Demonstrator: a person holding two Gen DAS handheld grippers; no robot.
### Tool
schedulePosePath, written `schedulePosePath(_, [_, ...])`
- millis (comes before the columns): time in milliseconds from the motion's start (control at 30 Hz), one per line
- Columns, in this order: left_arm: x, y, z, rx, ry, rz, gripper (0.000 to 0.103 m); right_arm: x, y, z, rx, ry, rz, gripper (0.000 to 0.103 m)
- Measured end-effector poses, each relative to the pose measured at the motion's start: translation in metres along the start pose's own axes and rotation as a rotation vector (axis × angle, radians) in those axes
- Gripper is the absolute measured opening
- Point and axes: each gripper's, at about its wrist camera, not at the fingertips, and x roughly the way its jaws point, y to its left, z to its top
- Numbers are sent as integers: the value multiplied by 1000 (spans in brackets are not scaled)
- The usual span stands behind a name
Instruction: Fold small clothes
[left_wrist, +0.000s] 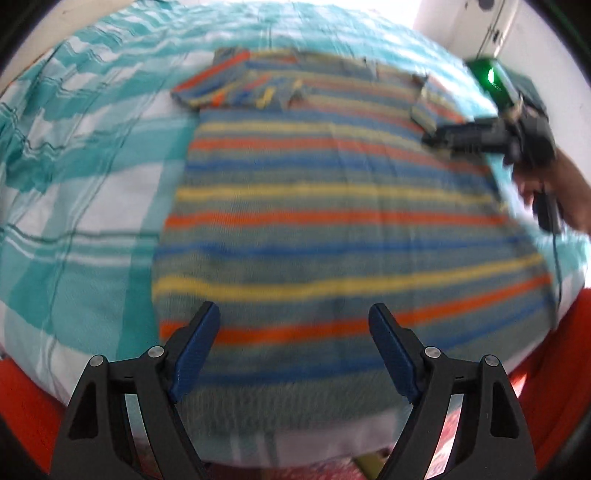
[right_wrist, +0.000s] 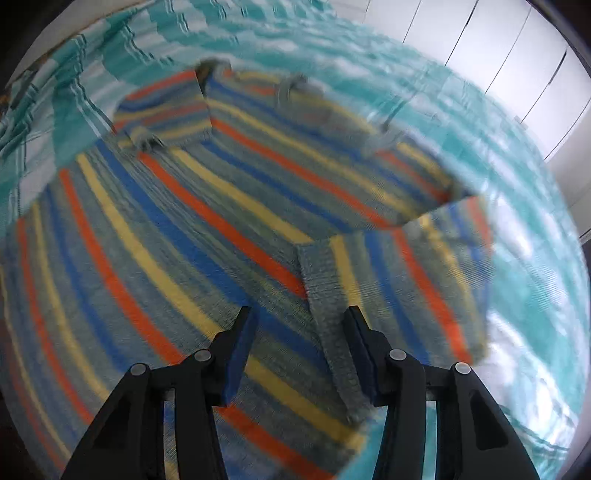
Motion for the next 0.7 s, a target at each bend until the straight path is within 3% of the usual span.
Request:
schedulePosePath(33, [0, 2, -2, -1, 6, 1, 84, 1, -9, -1, 32, -17, 7, 4])
schedulePosePath(67, [-2, 4, -3, -7, 5, -1, 84, -7, -27, -2, 98, -41, 4, 3])
schedulePosePath(133, [-9, 4, -3, -21, -10, -7, 84, -30, -69, -12, 254, -116, 21, 2])
schedulePosePath(233, [-16, 0, 1, -30, -35, -15, 84, -77, -170, -59, 568, -226, 2, 3])
schedulePosePath(367, [-7, -11, 6, -22, -7, -31, 84, -90, -263, -128, 821, -211, -39, 3])
schedulePosePath(533, [-5, -29, 5, 22, 13, -18, 84, -71, -302, -180, 986, -201, 22, 3])
schedulePosePath(600, [-6, -35, 3, 47, 13, -1, 84, -71, -304, -186, 998, -209, -2, 2])
schedulePosePath(700, [-4, -38, 2, 60, 23, 7, 84, -79, -312, -195, 1038, -201, -104, 2])
